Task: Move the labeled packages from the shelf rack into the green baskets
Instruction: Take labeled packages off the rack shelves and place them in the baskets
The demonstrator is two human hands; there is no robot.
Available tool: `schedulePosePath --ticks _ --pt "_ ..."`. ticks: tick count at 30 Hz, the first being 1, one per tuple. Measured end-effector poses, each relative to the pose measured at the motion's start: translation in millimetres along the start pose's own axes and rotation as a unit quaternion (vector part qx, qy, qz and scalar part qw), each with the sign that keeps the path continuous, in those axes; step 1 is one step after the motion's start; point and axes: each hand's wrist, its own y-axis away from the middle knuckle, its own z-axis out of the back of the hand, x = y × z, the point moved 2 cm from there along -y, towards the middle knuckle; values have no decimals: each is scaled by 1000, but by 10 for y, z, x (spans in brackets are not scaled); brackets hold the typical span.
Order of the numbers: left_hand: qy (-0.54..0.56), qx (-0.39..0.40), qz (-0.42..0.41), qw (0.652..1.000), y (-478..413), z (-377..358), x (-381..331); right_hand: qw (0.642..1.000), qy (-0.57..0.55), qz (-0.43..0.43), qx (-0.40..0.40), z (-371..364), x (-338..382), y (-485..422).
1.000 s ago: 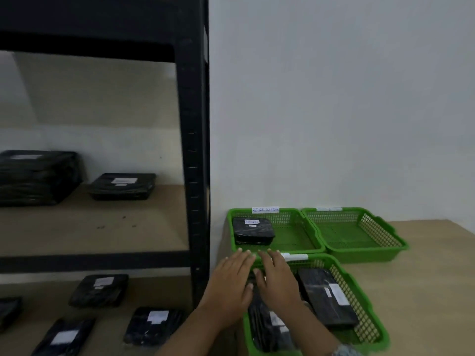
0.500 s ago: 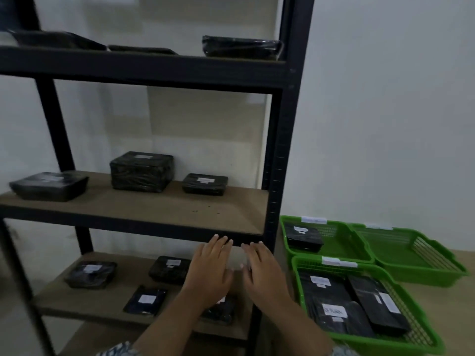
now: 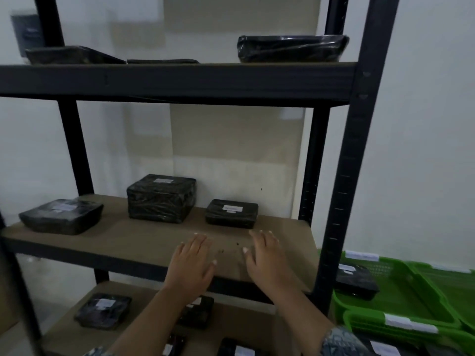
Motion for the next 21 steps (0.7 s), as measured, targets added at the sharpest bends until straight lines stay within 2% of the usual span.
schedulePosePath --ticks 8,12,16,21 --pt "47 36 -20 998 -381 -372 609 995 -18 -92 41 -215 -259 -953" --pt "57 63 -27 996 -354 -454 652 989 -13 -118 92 -348 -304 -1223" --pt "60 52 -24 997 -344 -440 655 981 -28 -146 120 -411 -279 -1314" --pt "61 66 -27 996 -344 -427 663 971 -127 -193 67 -476 -232 -1267"
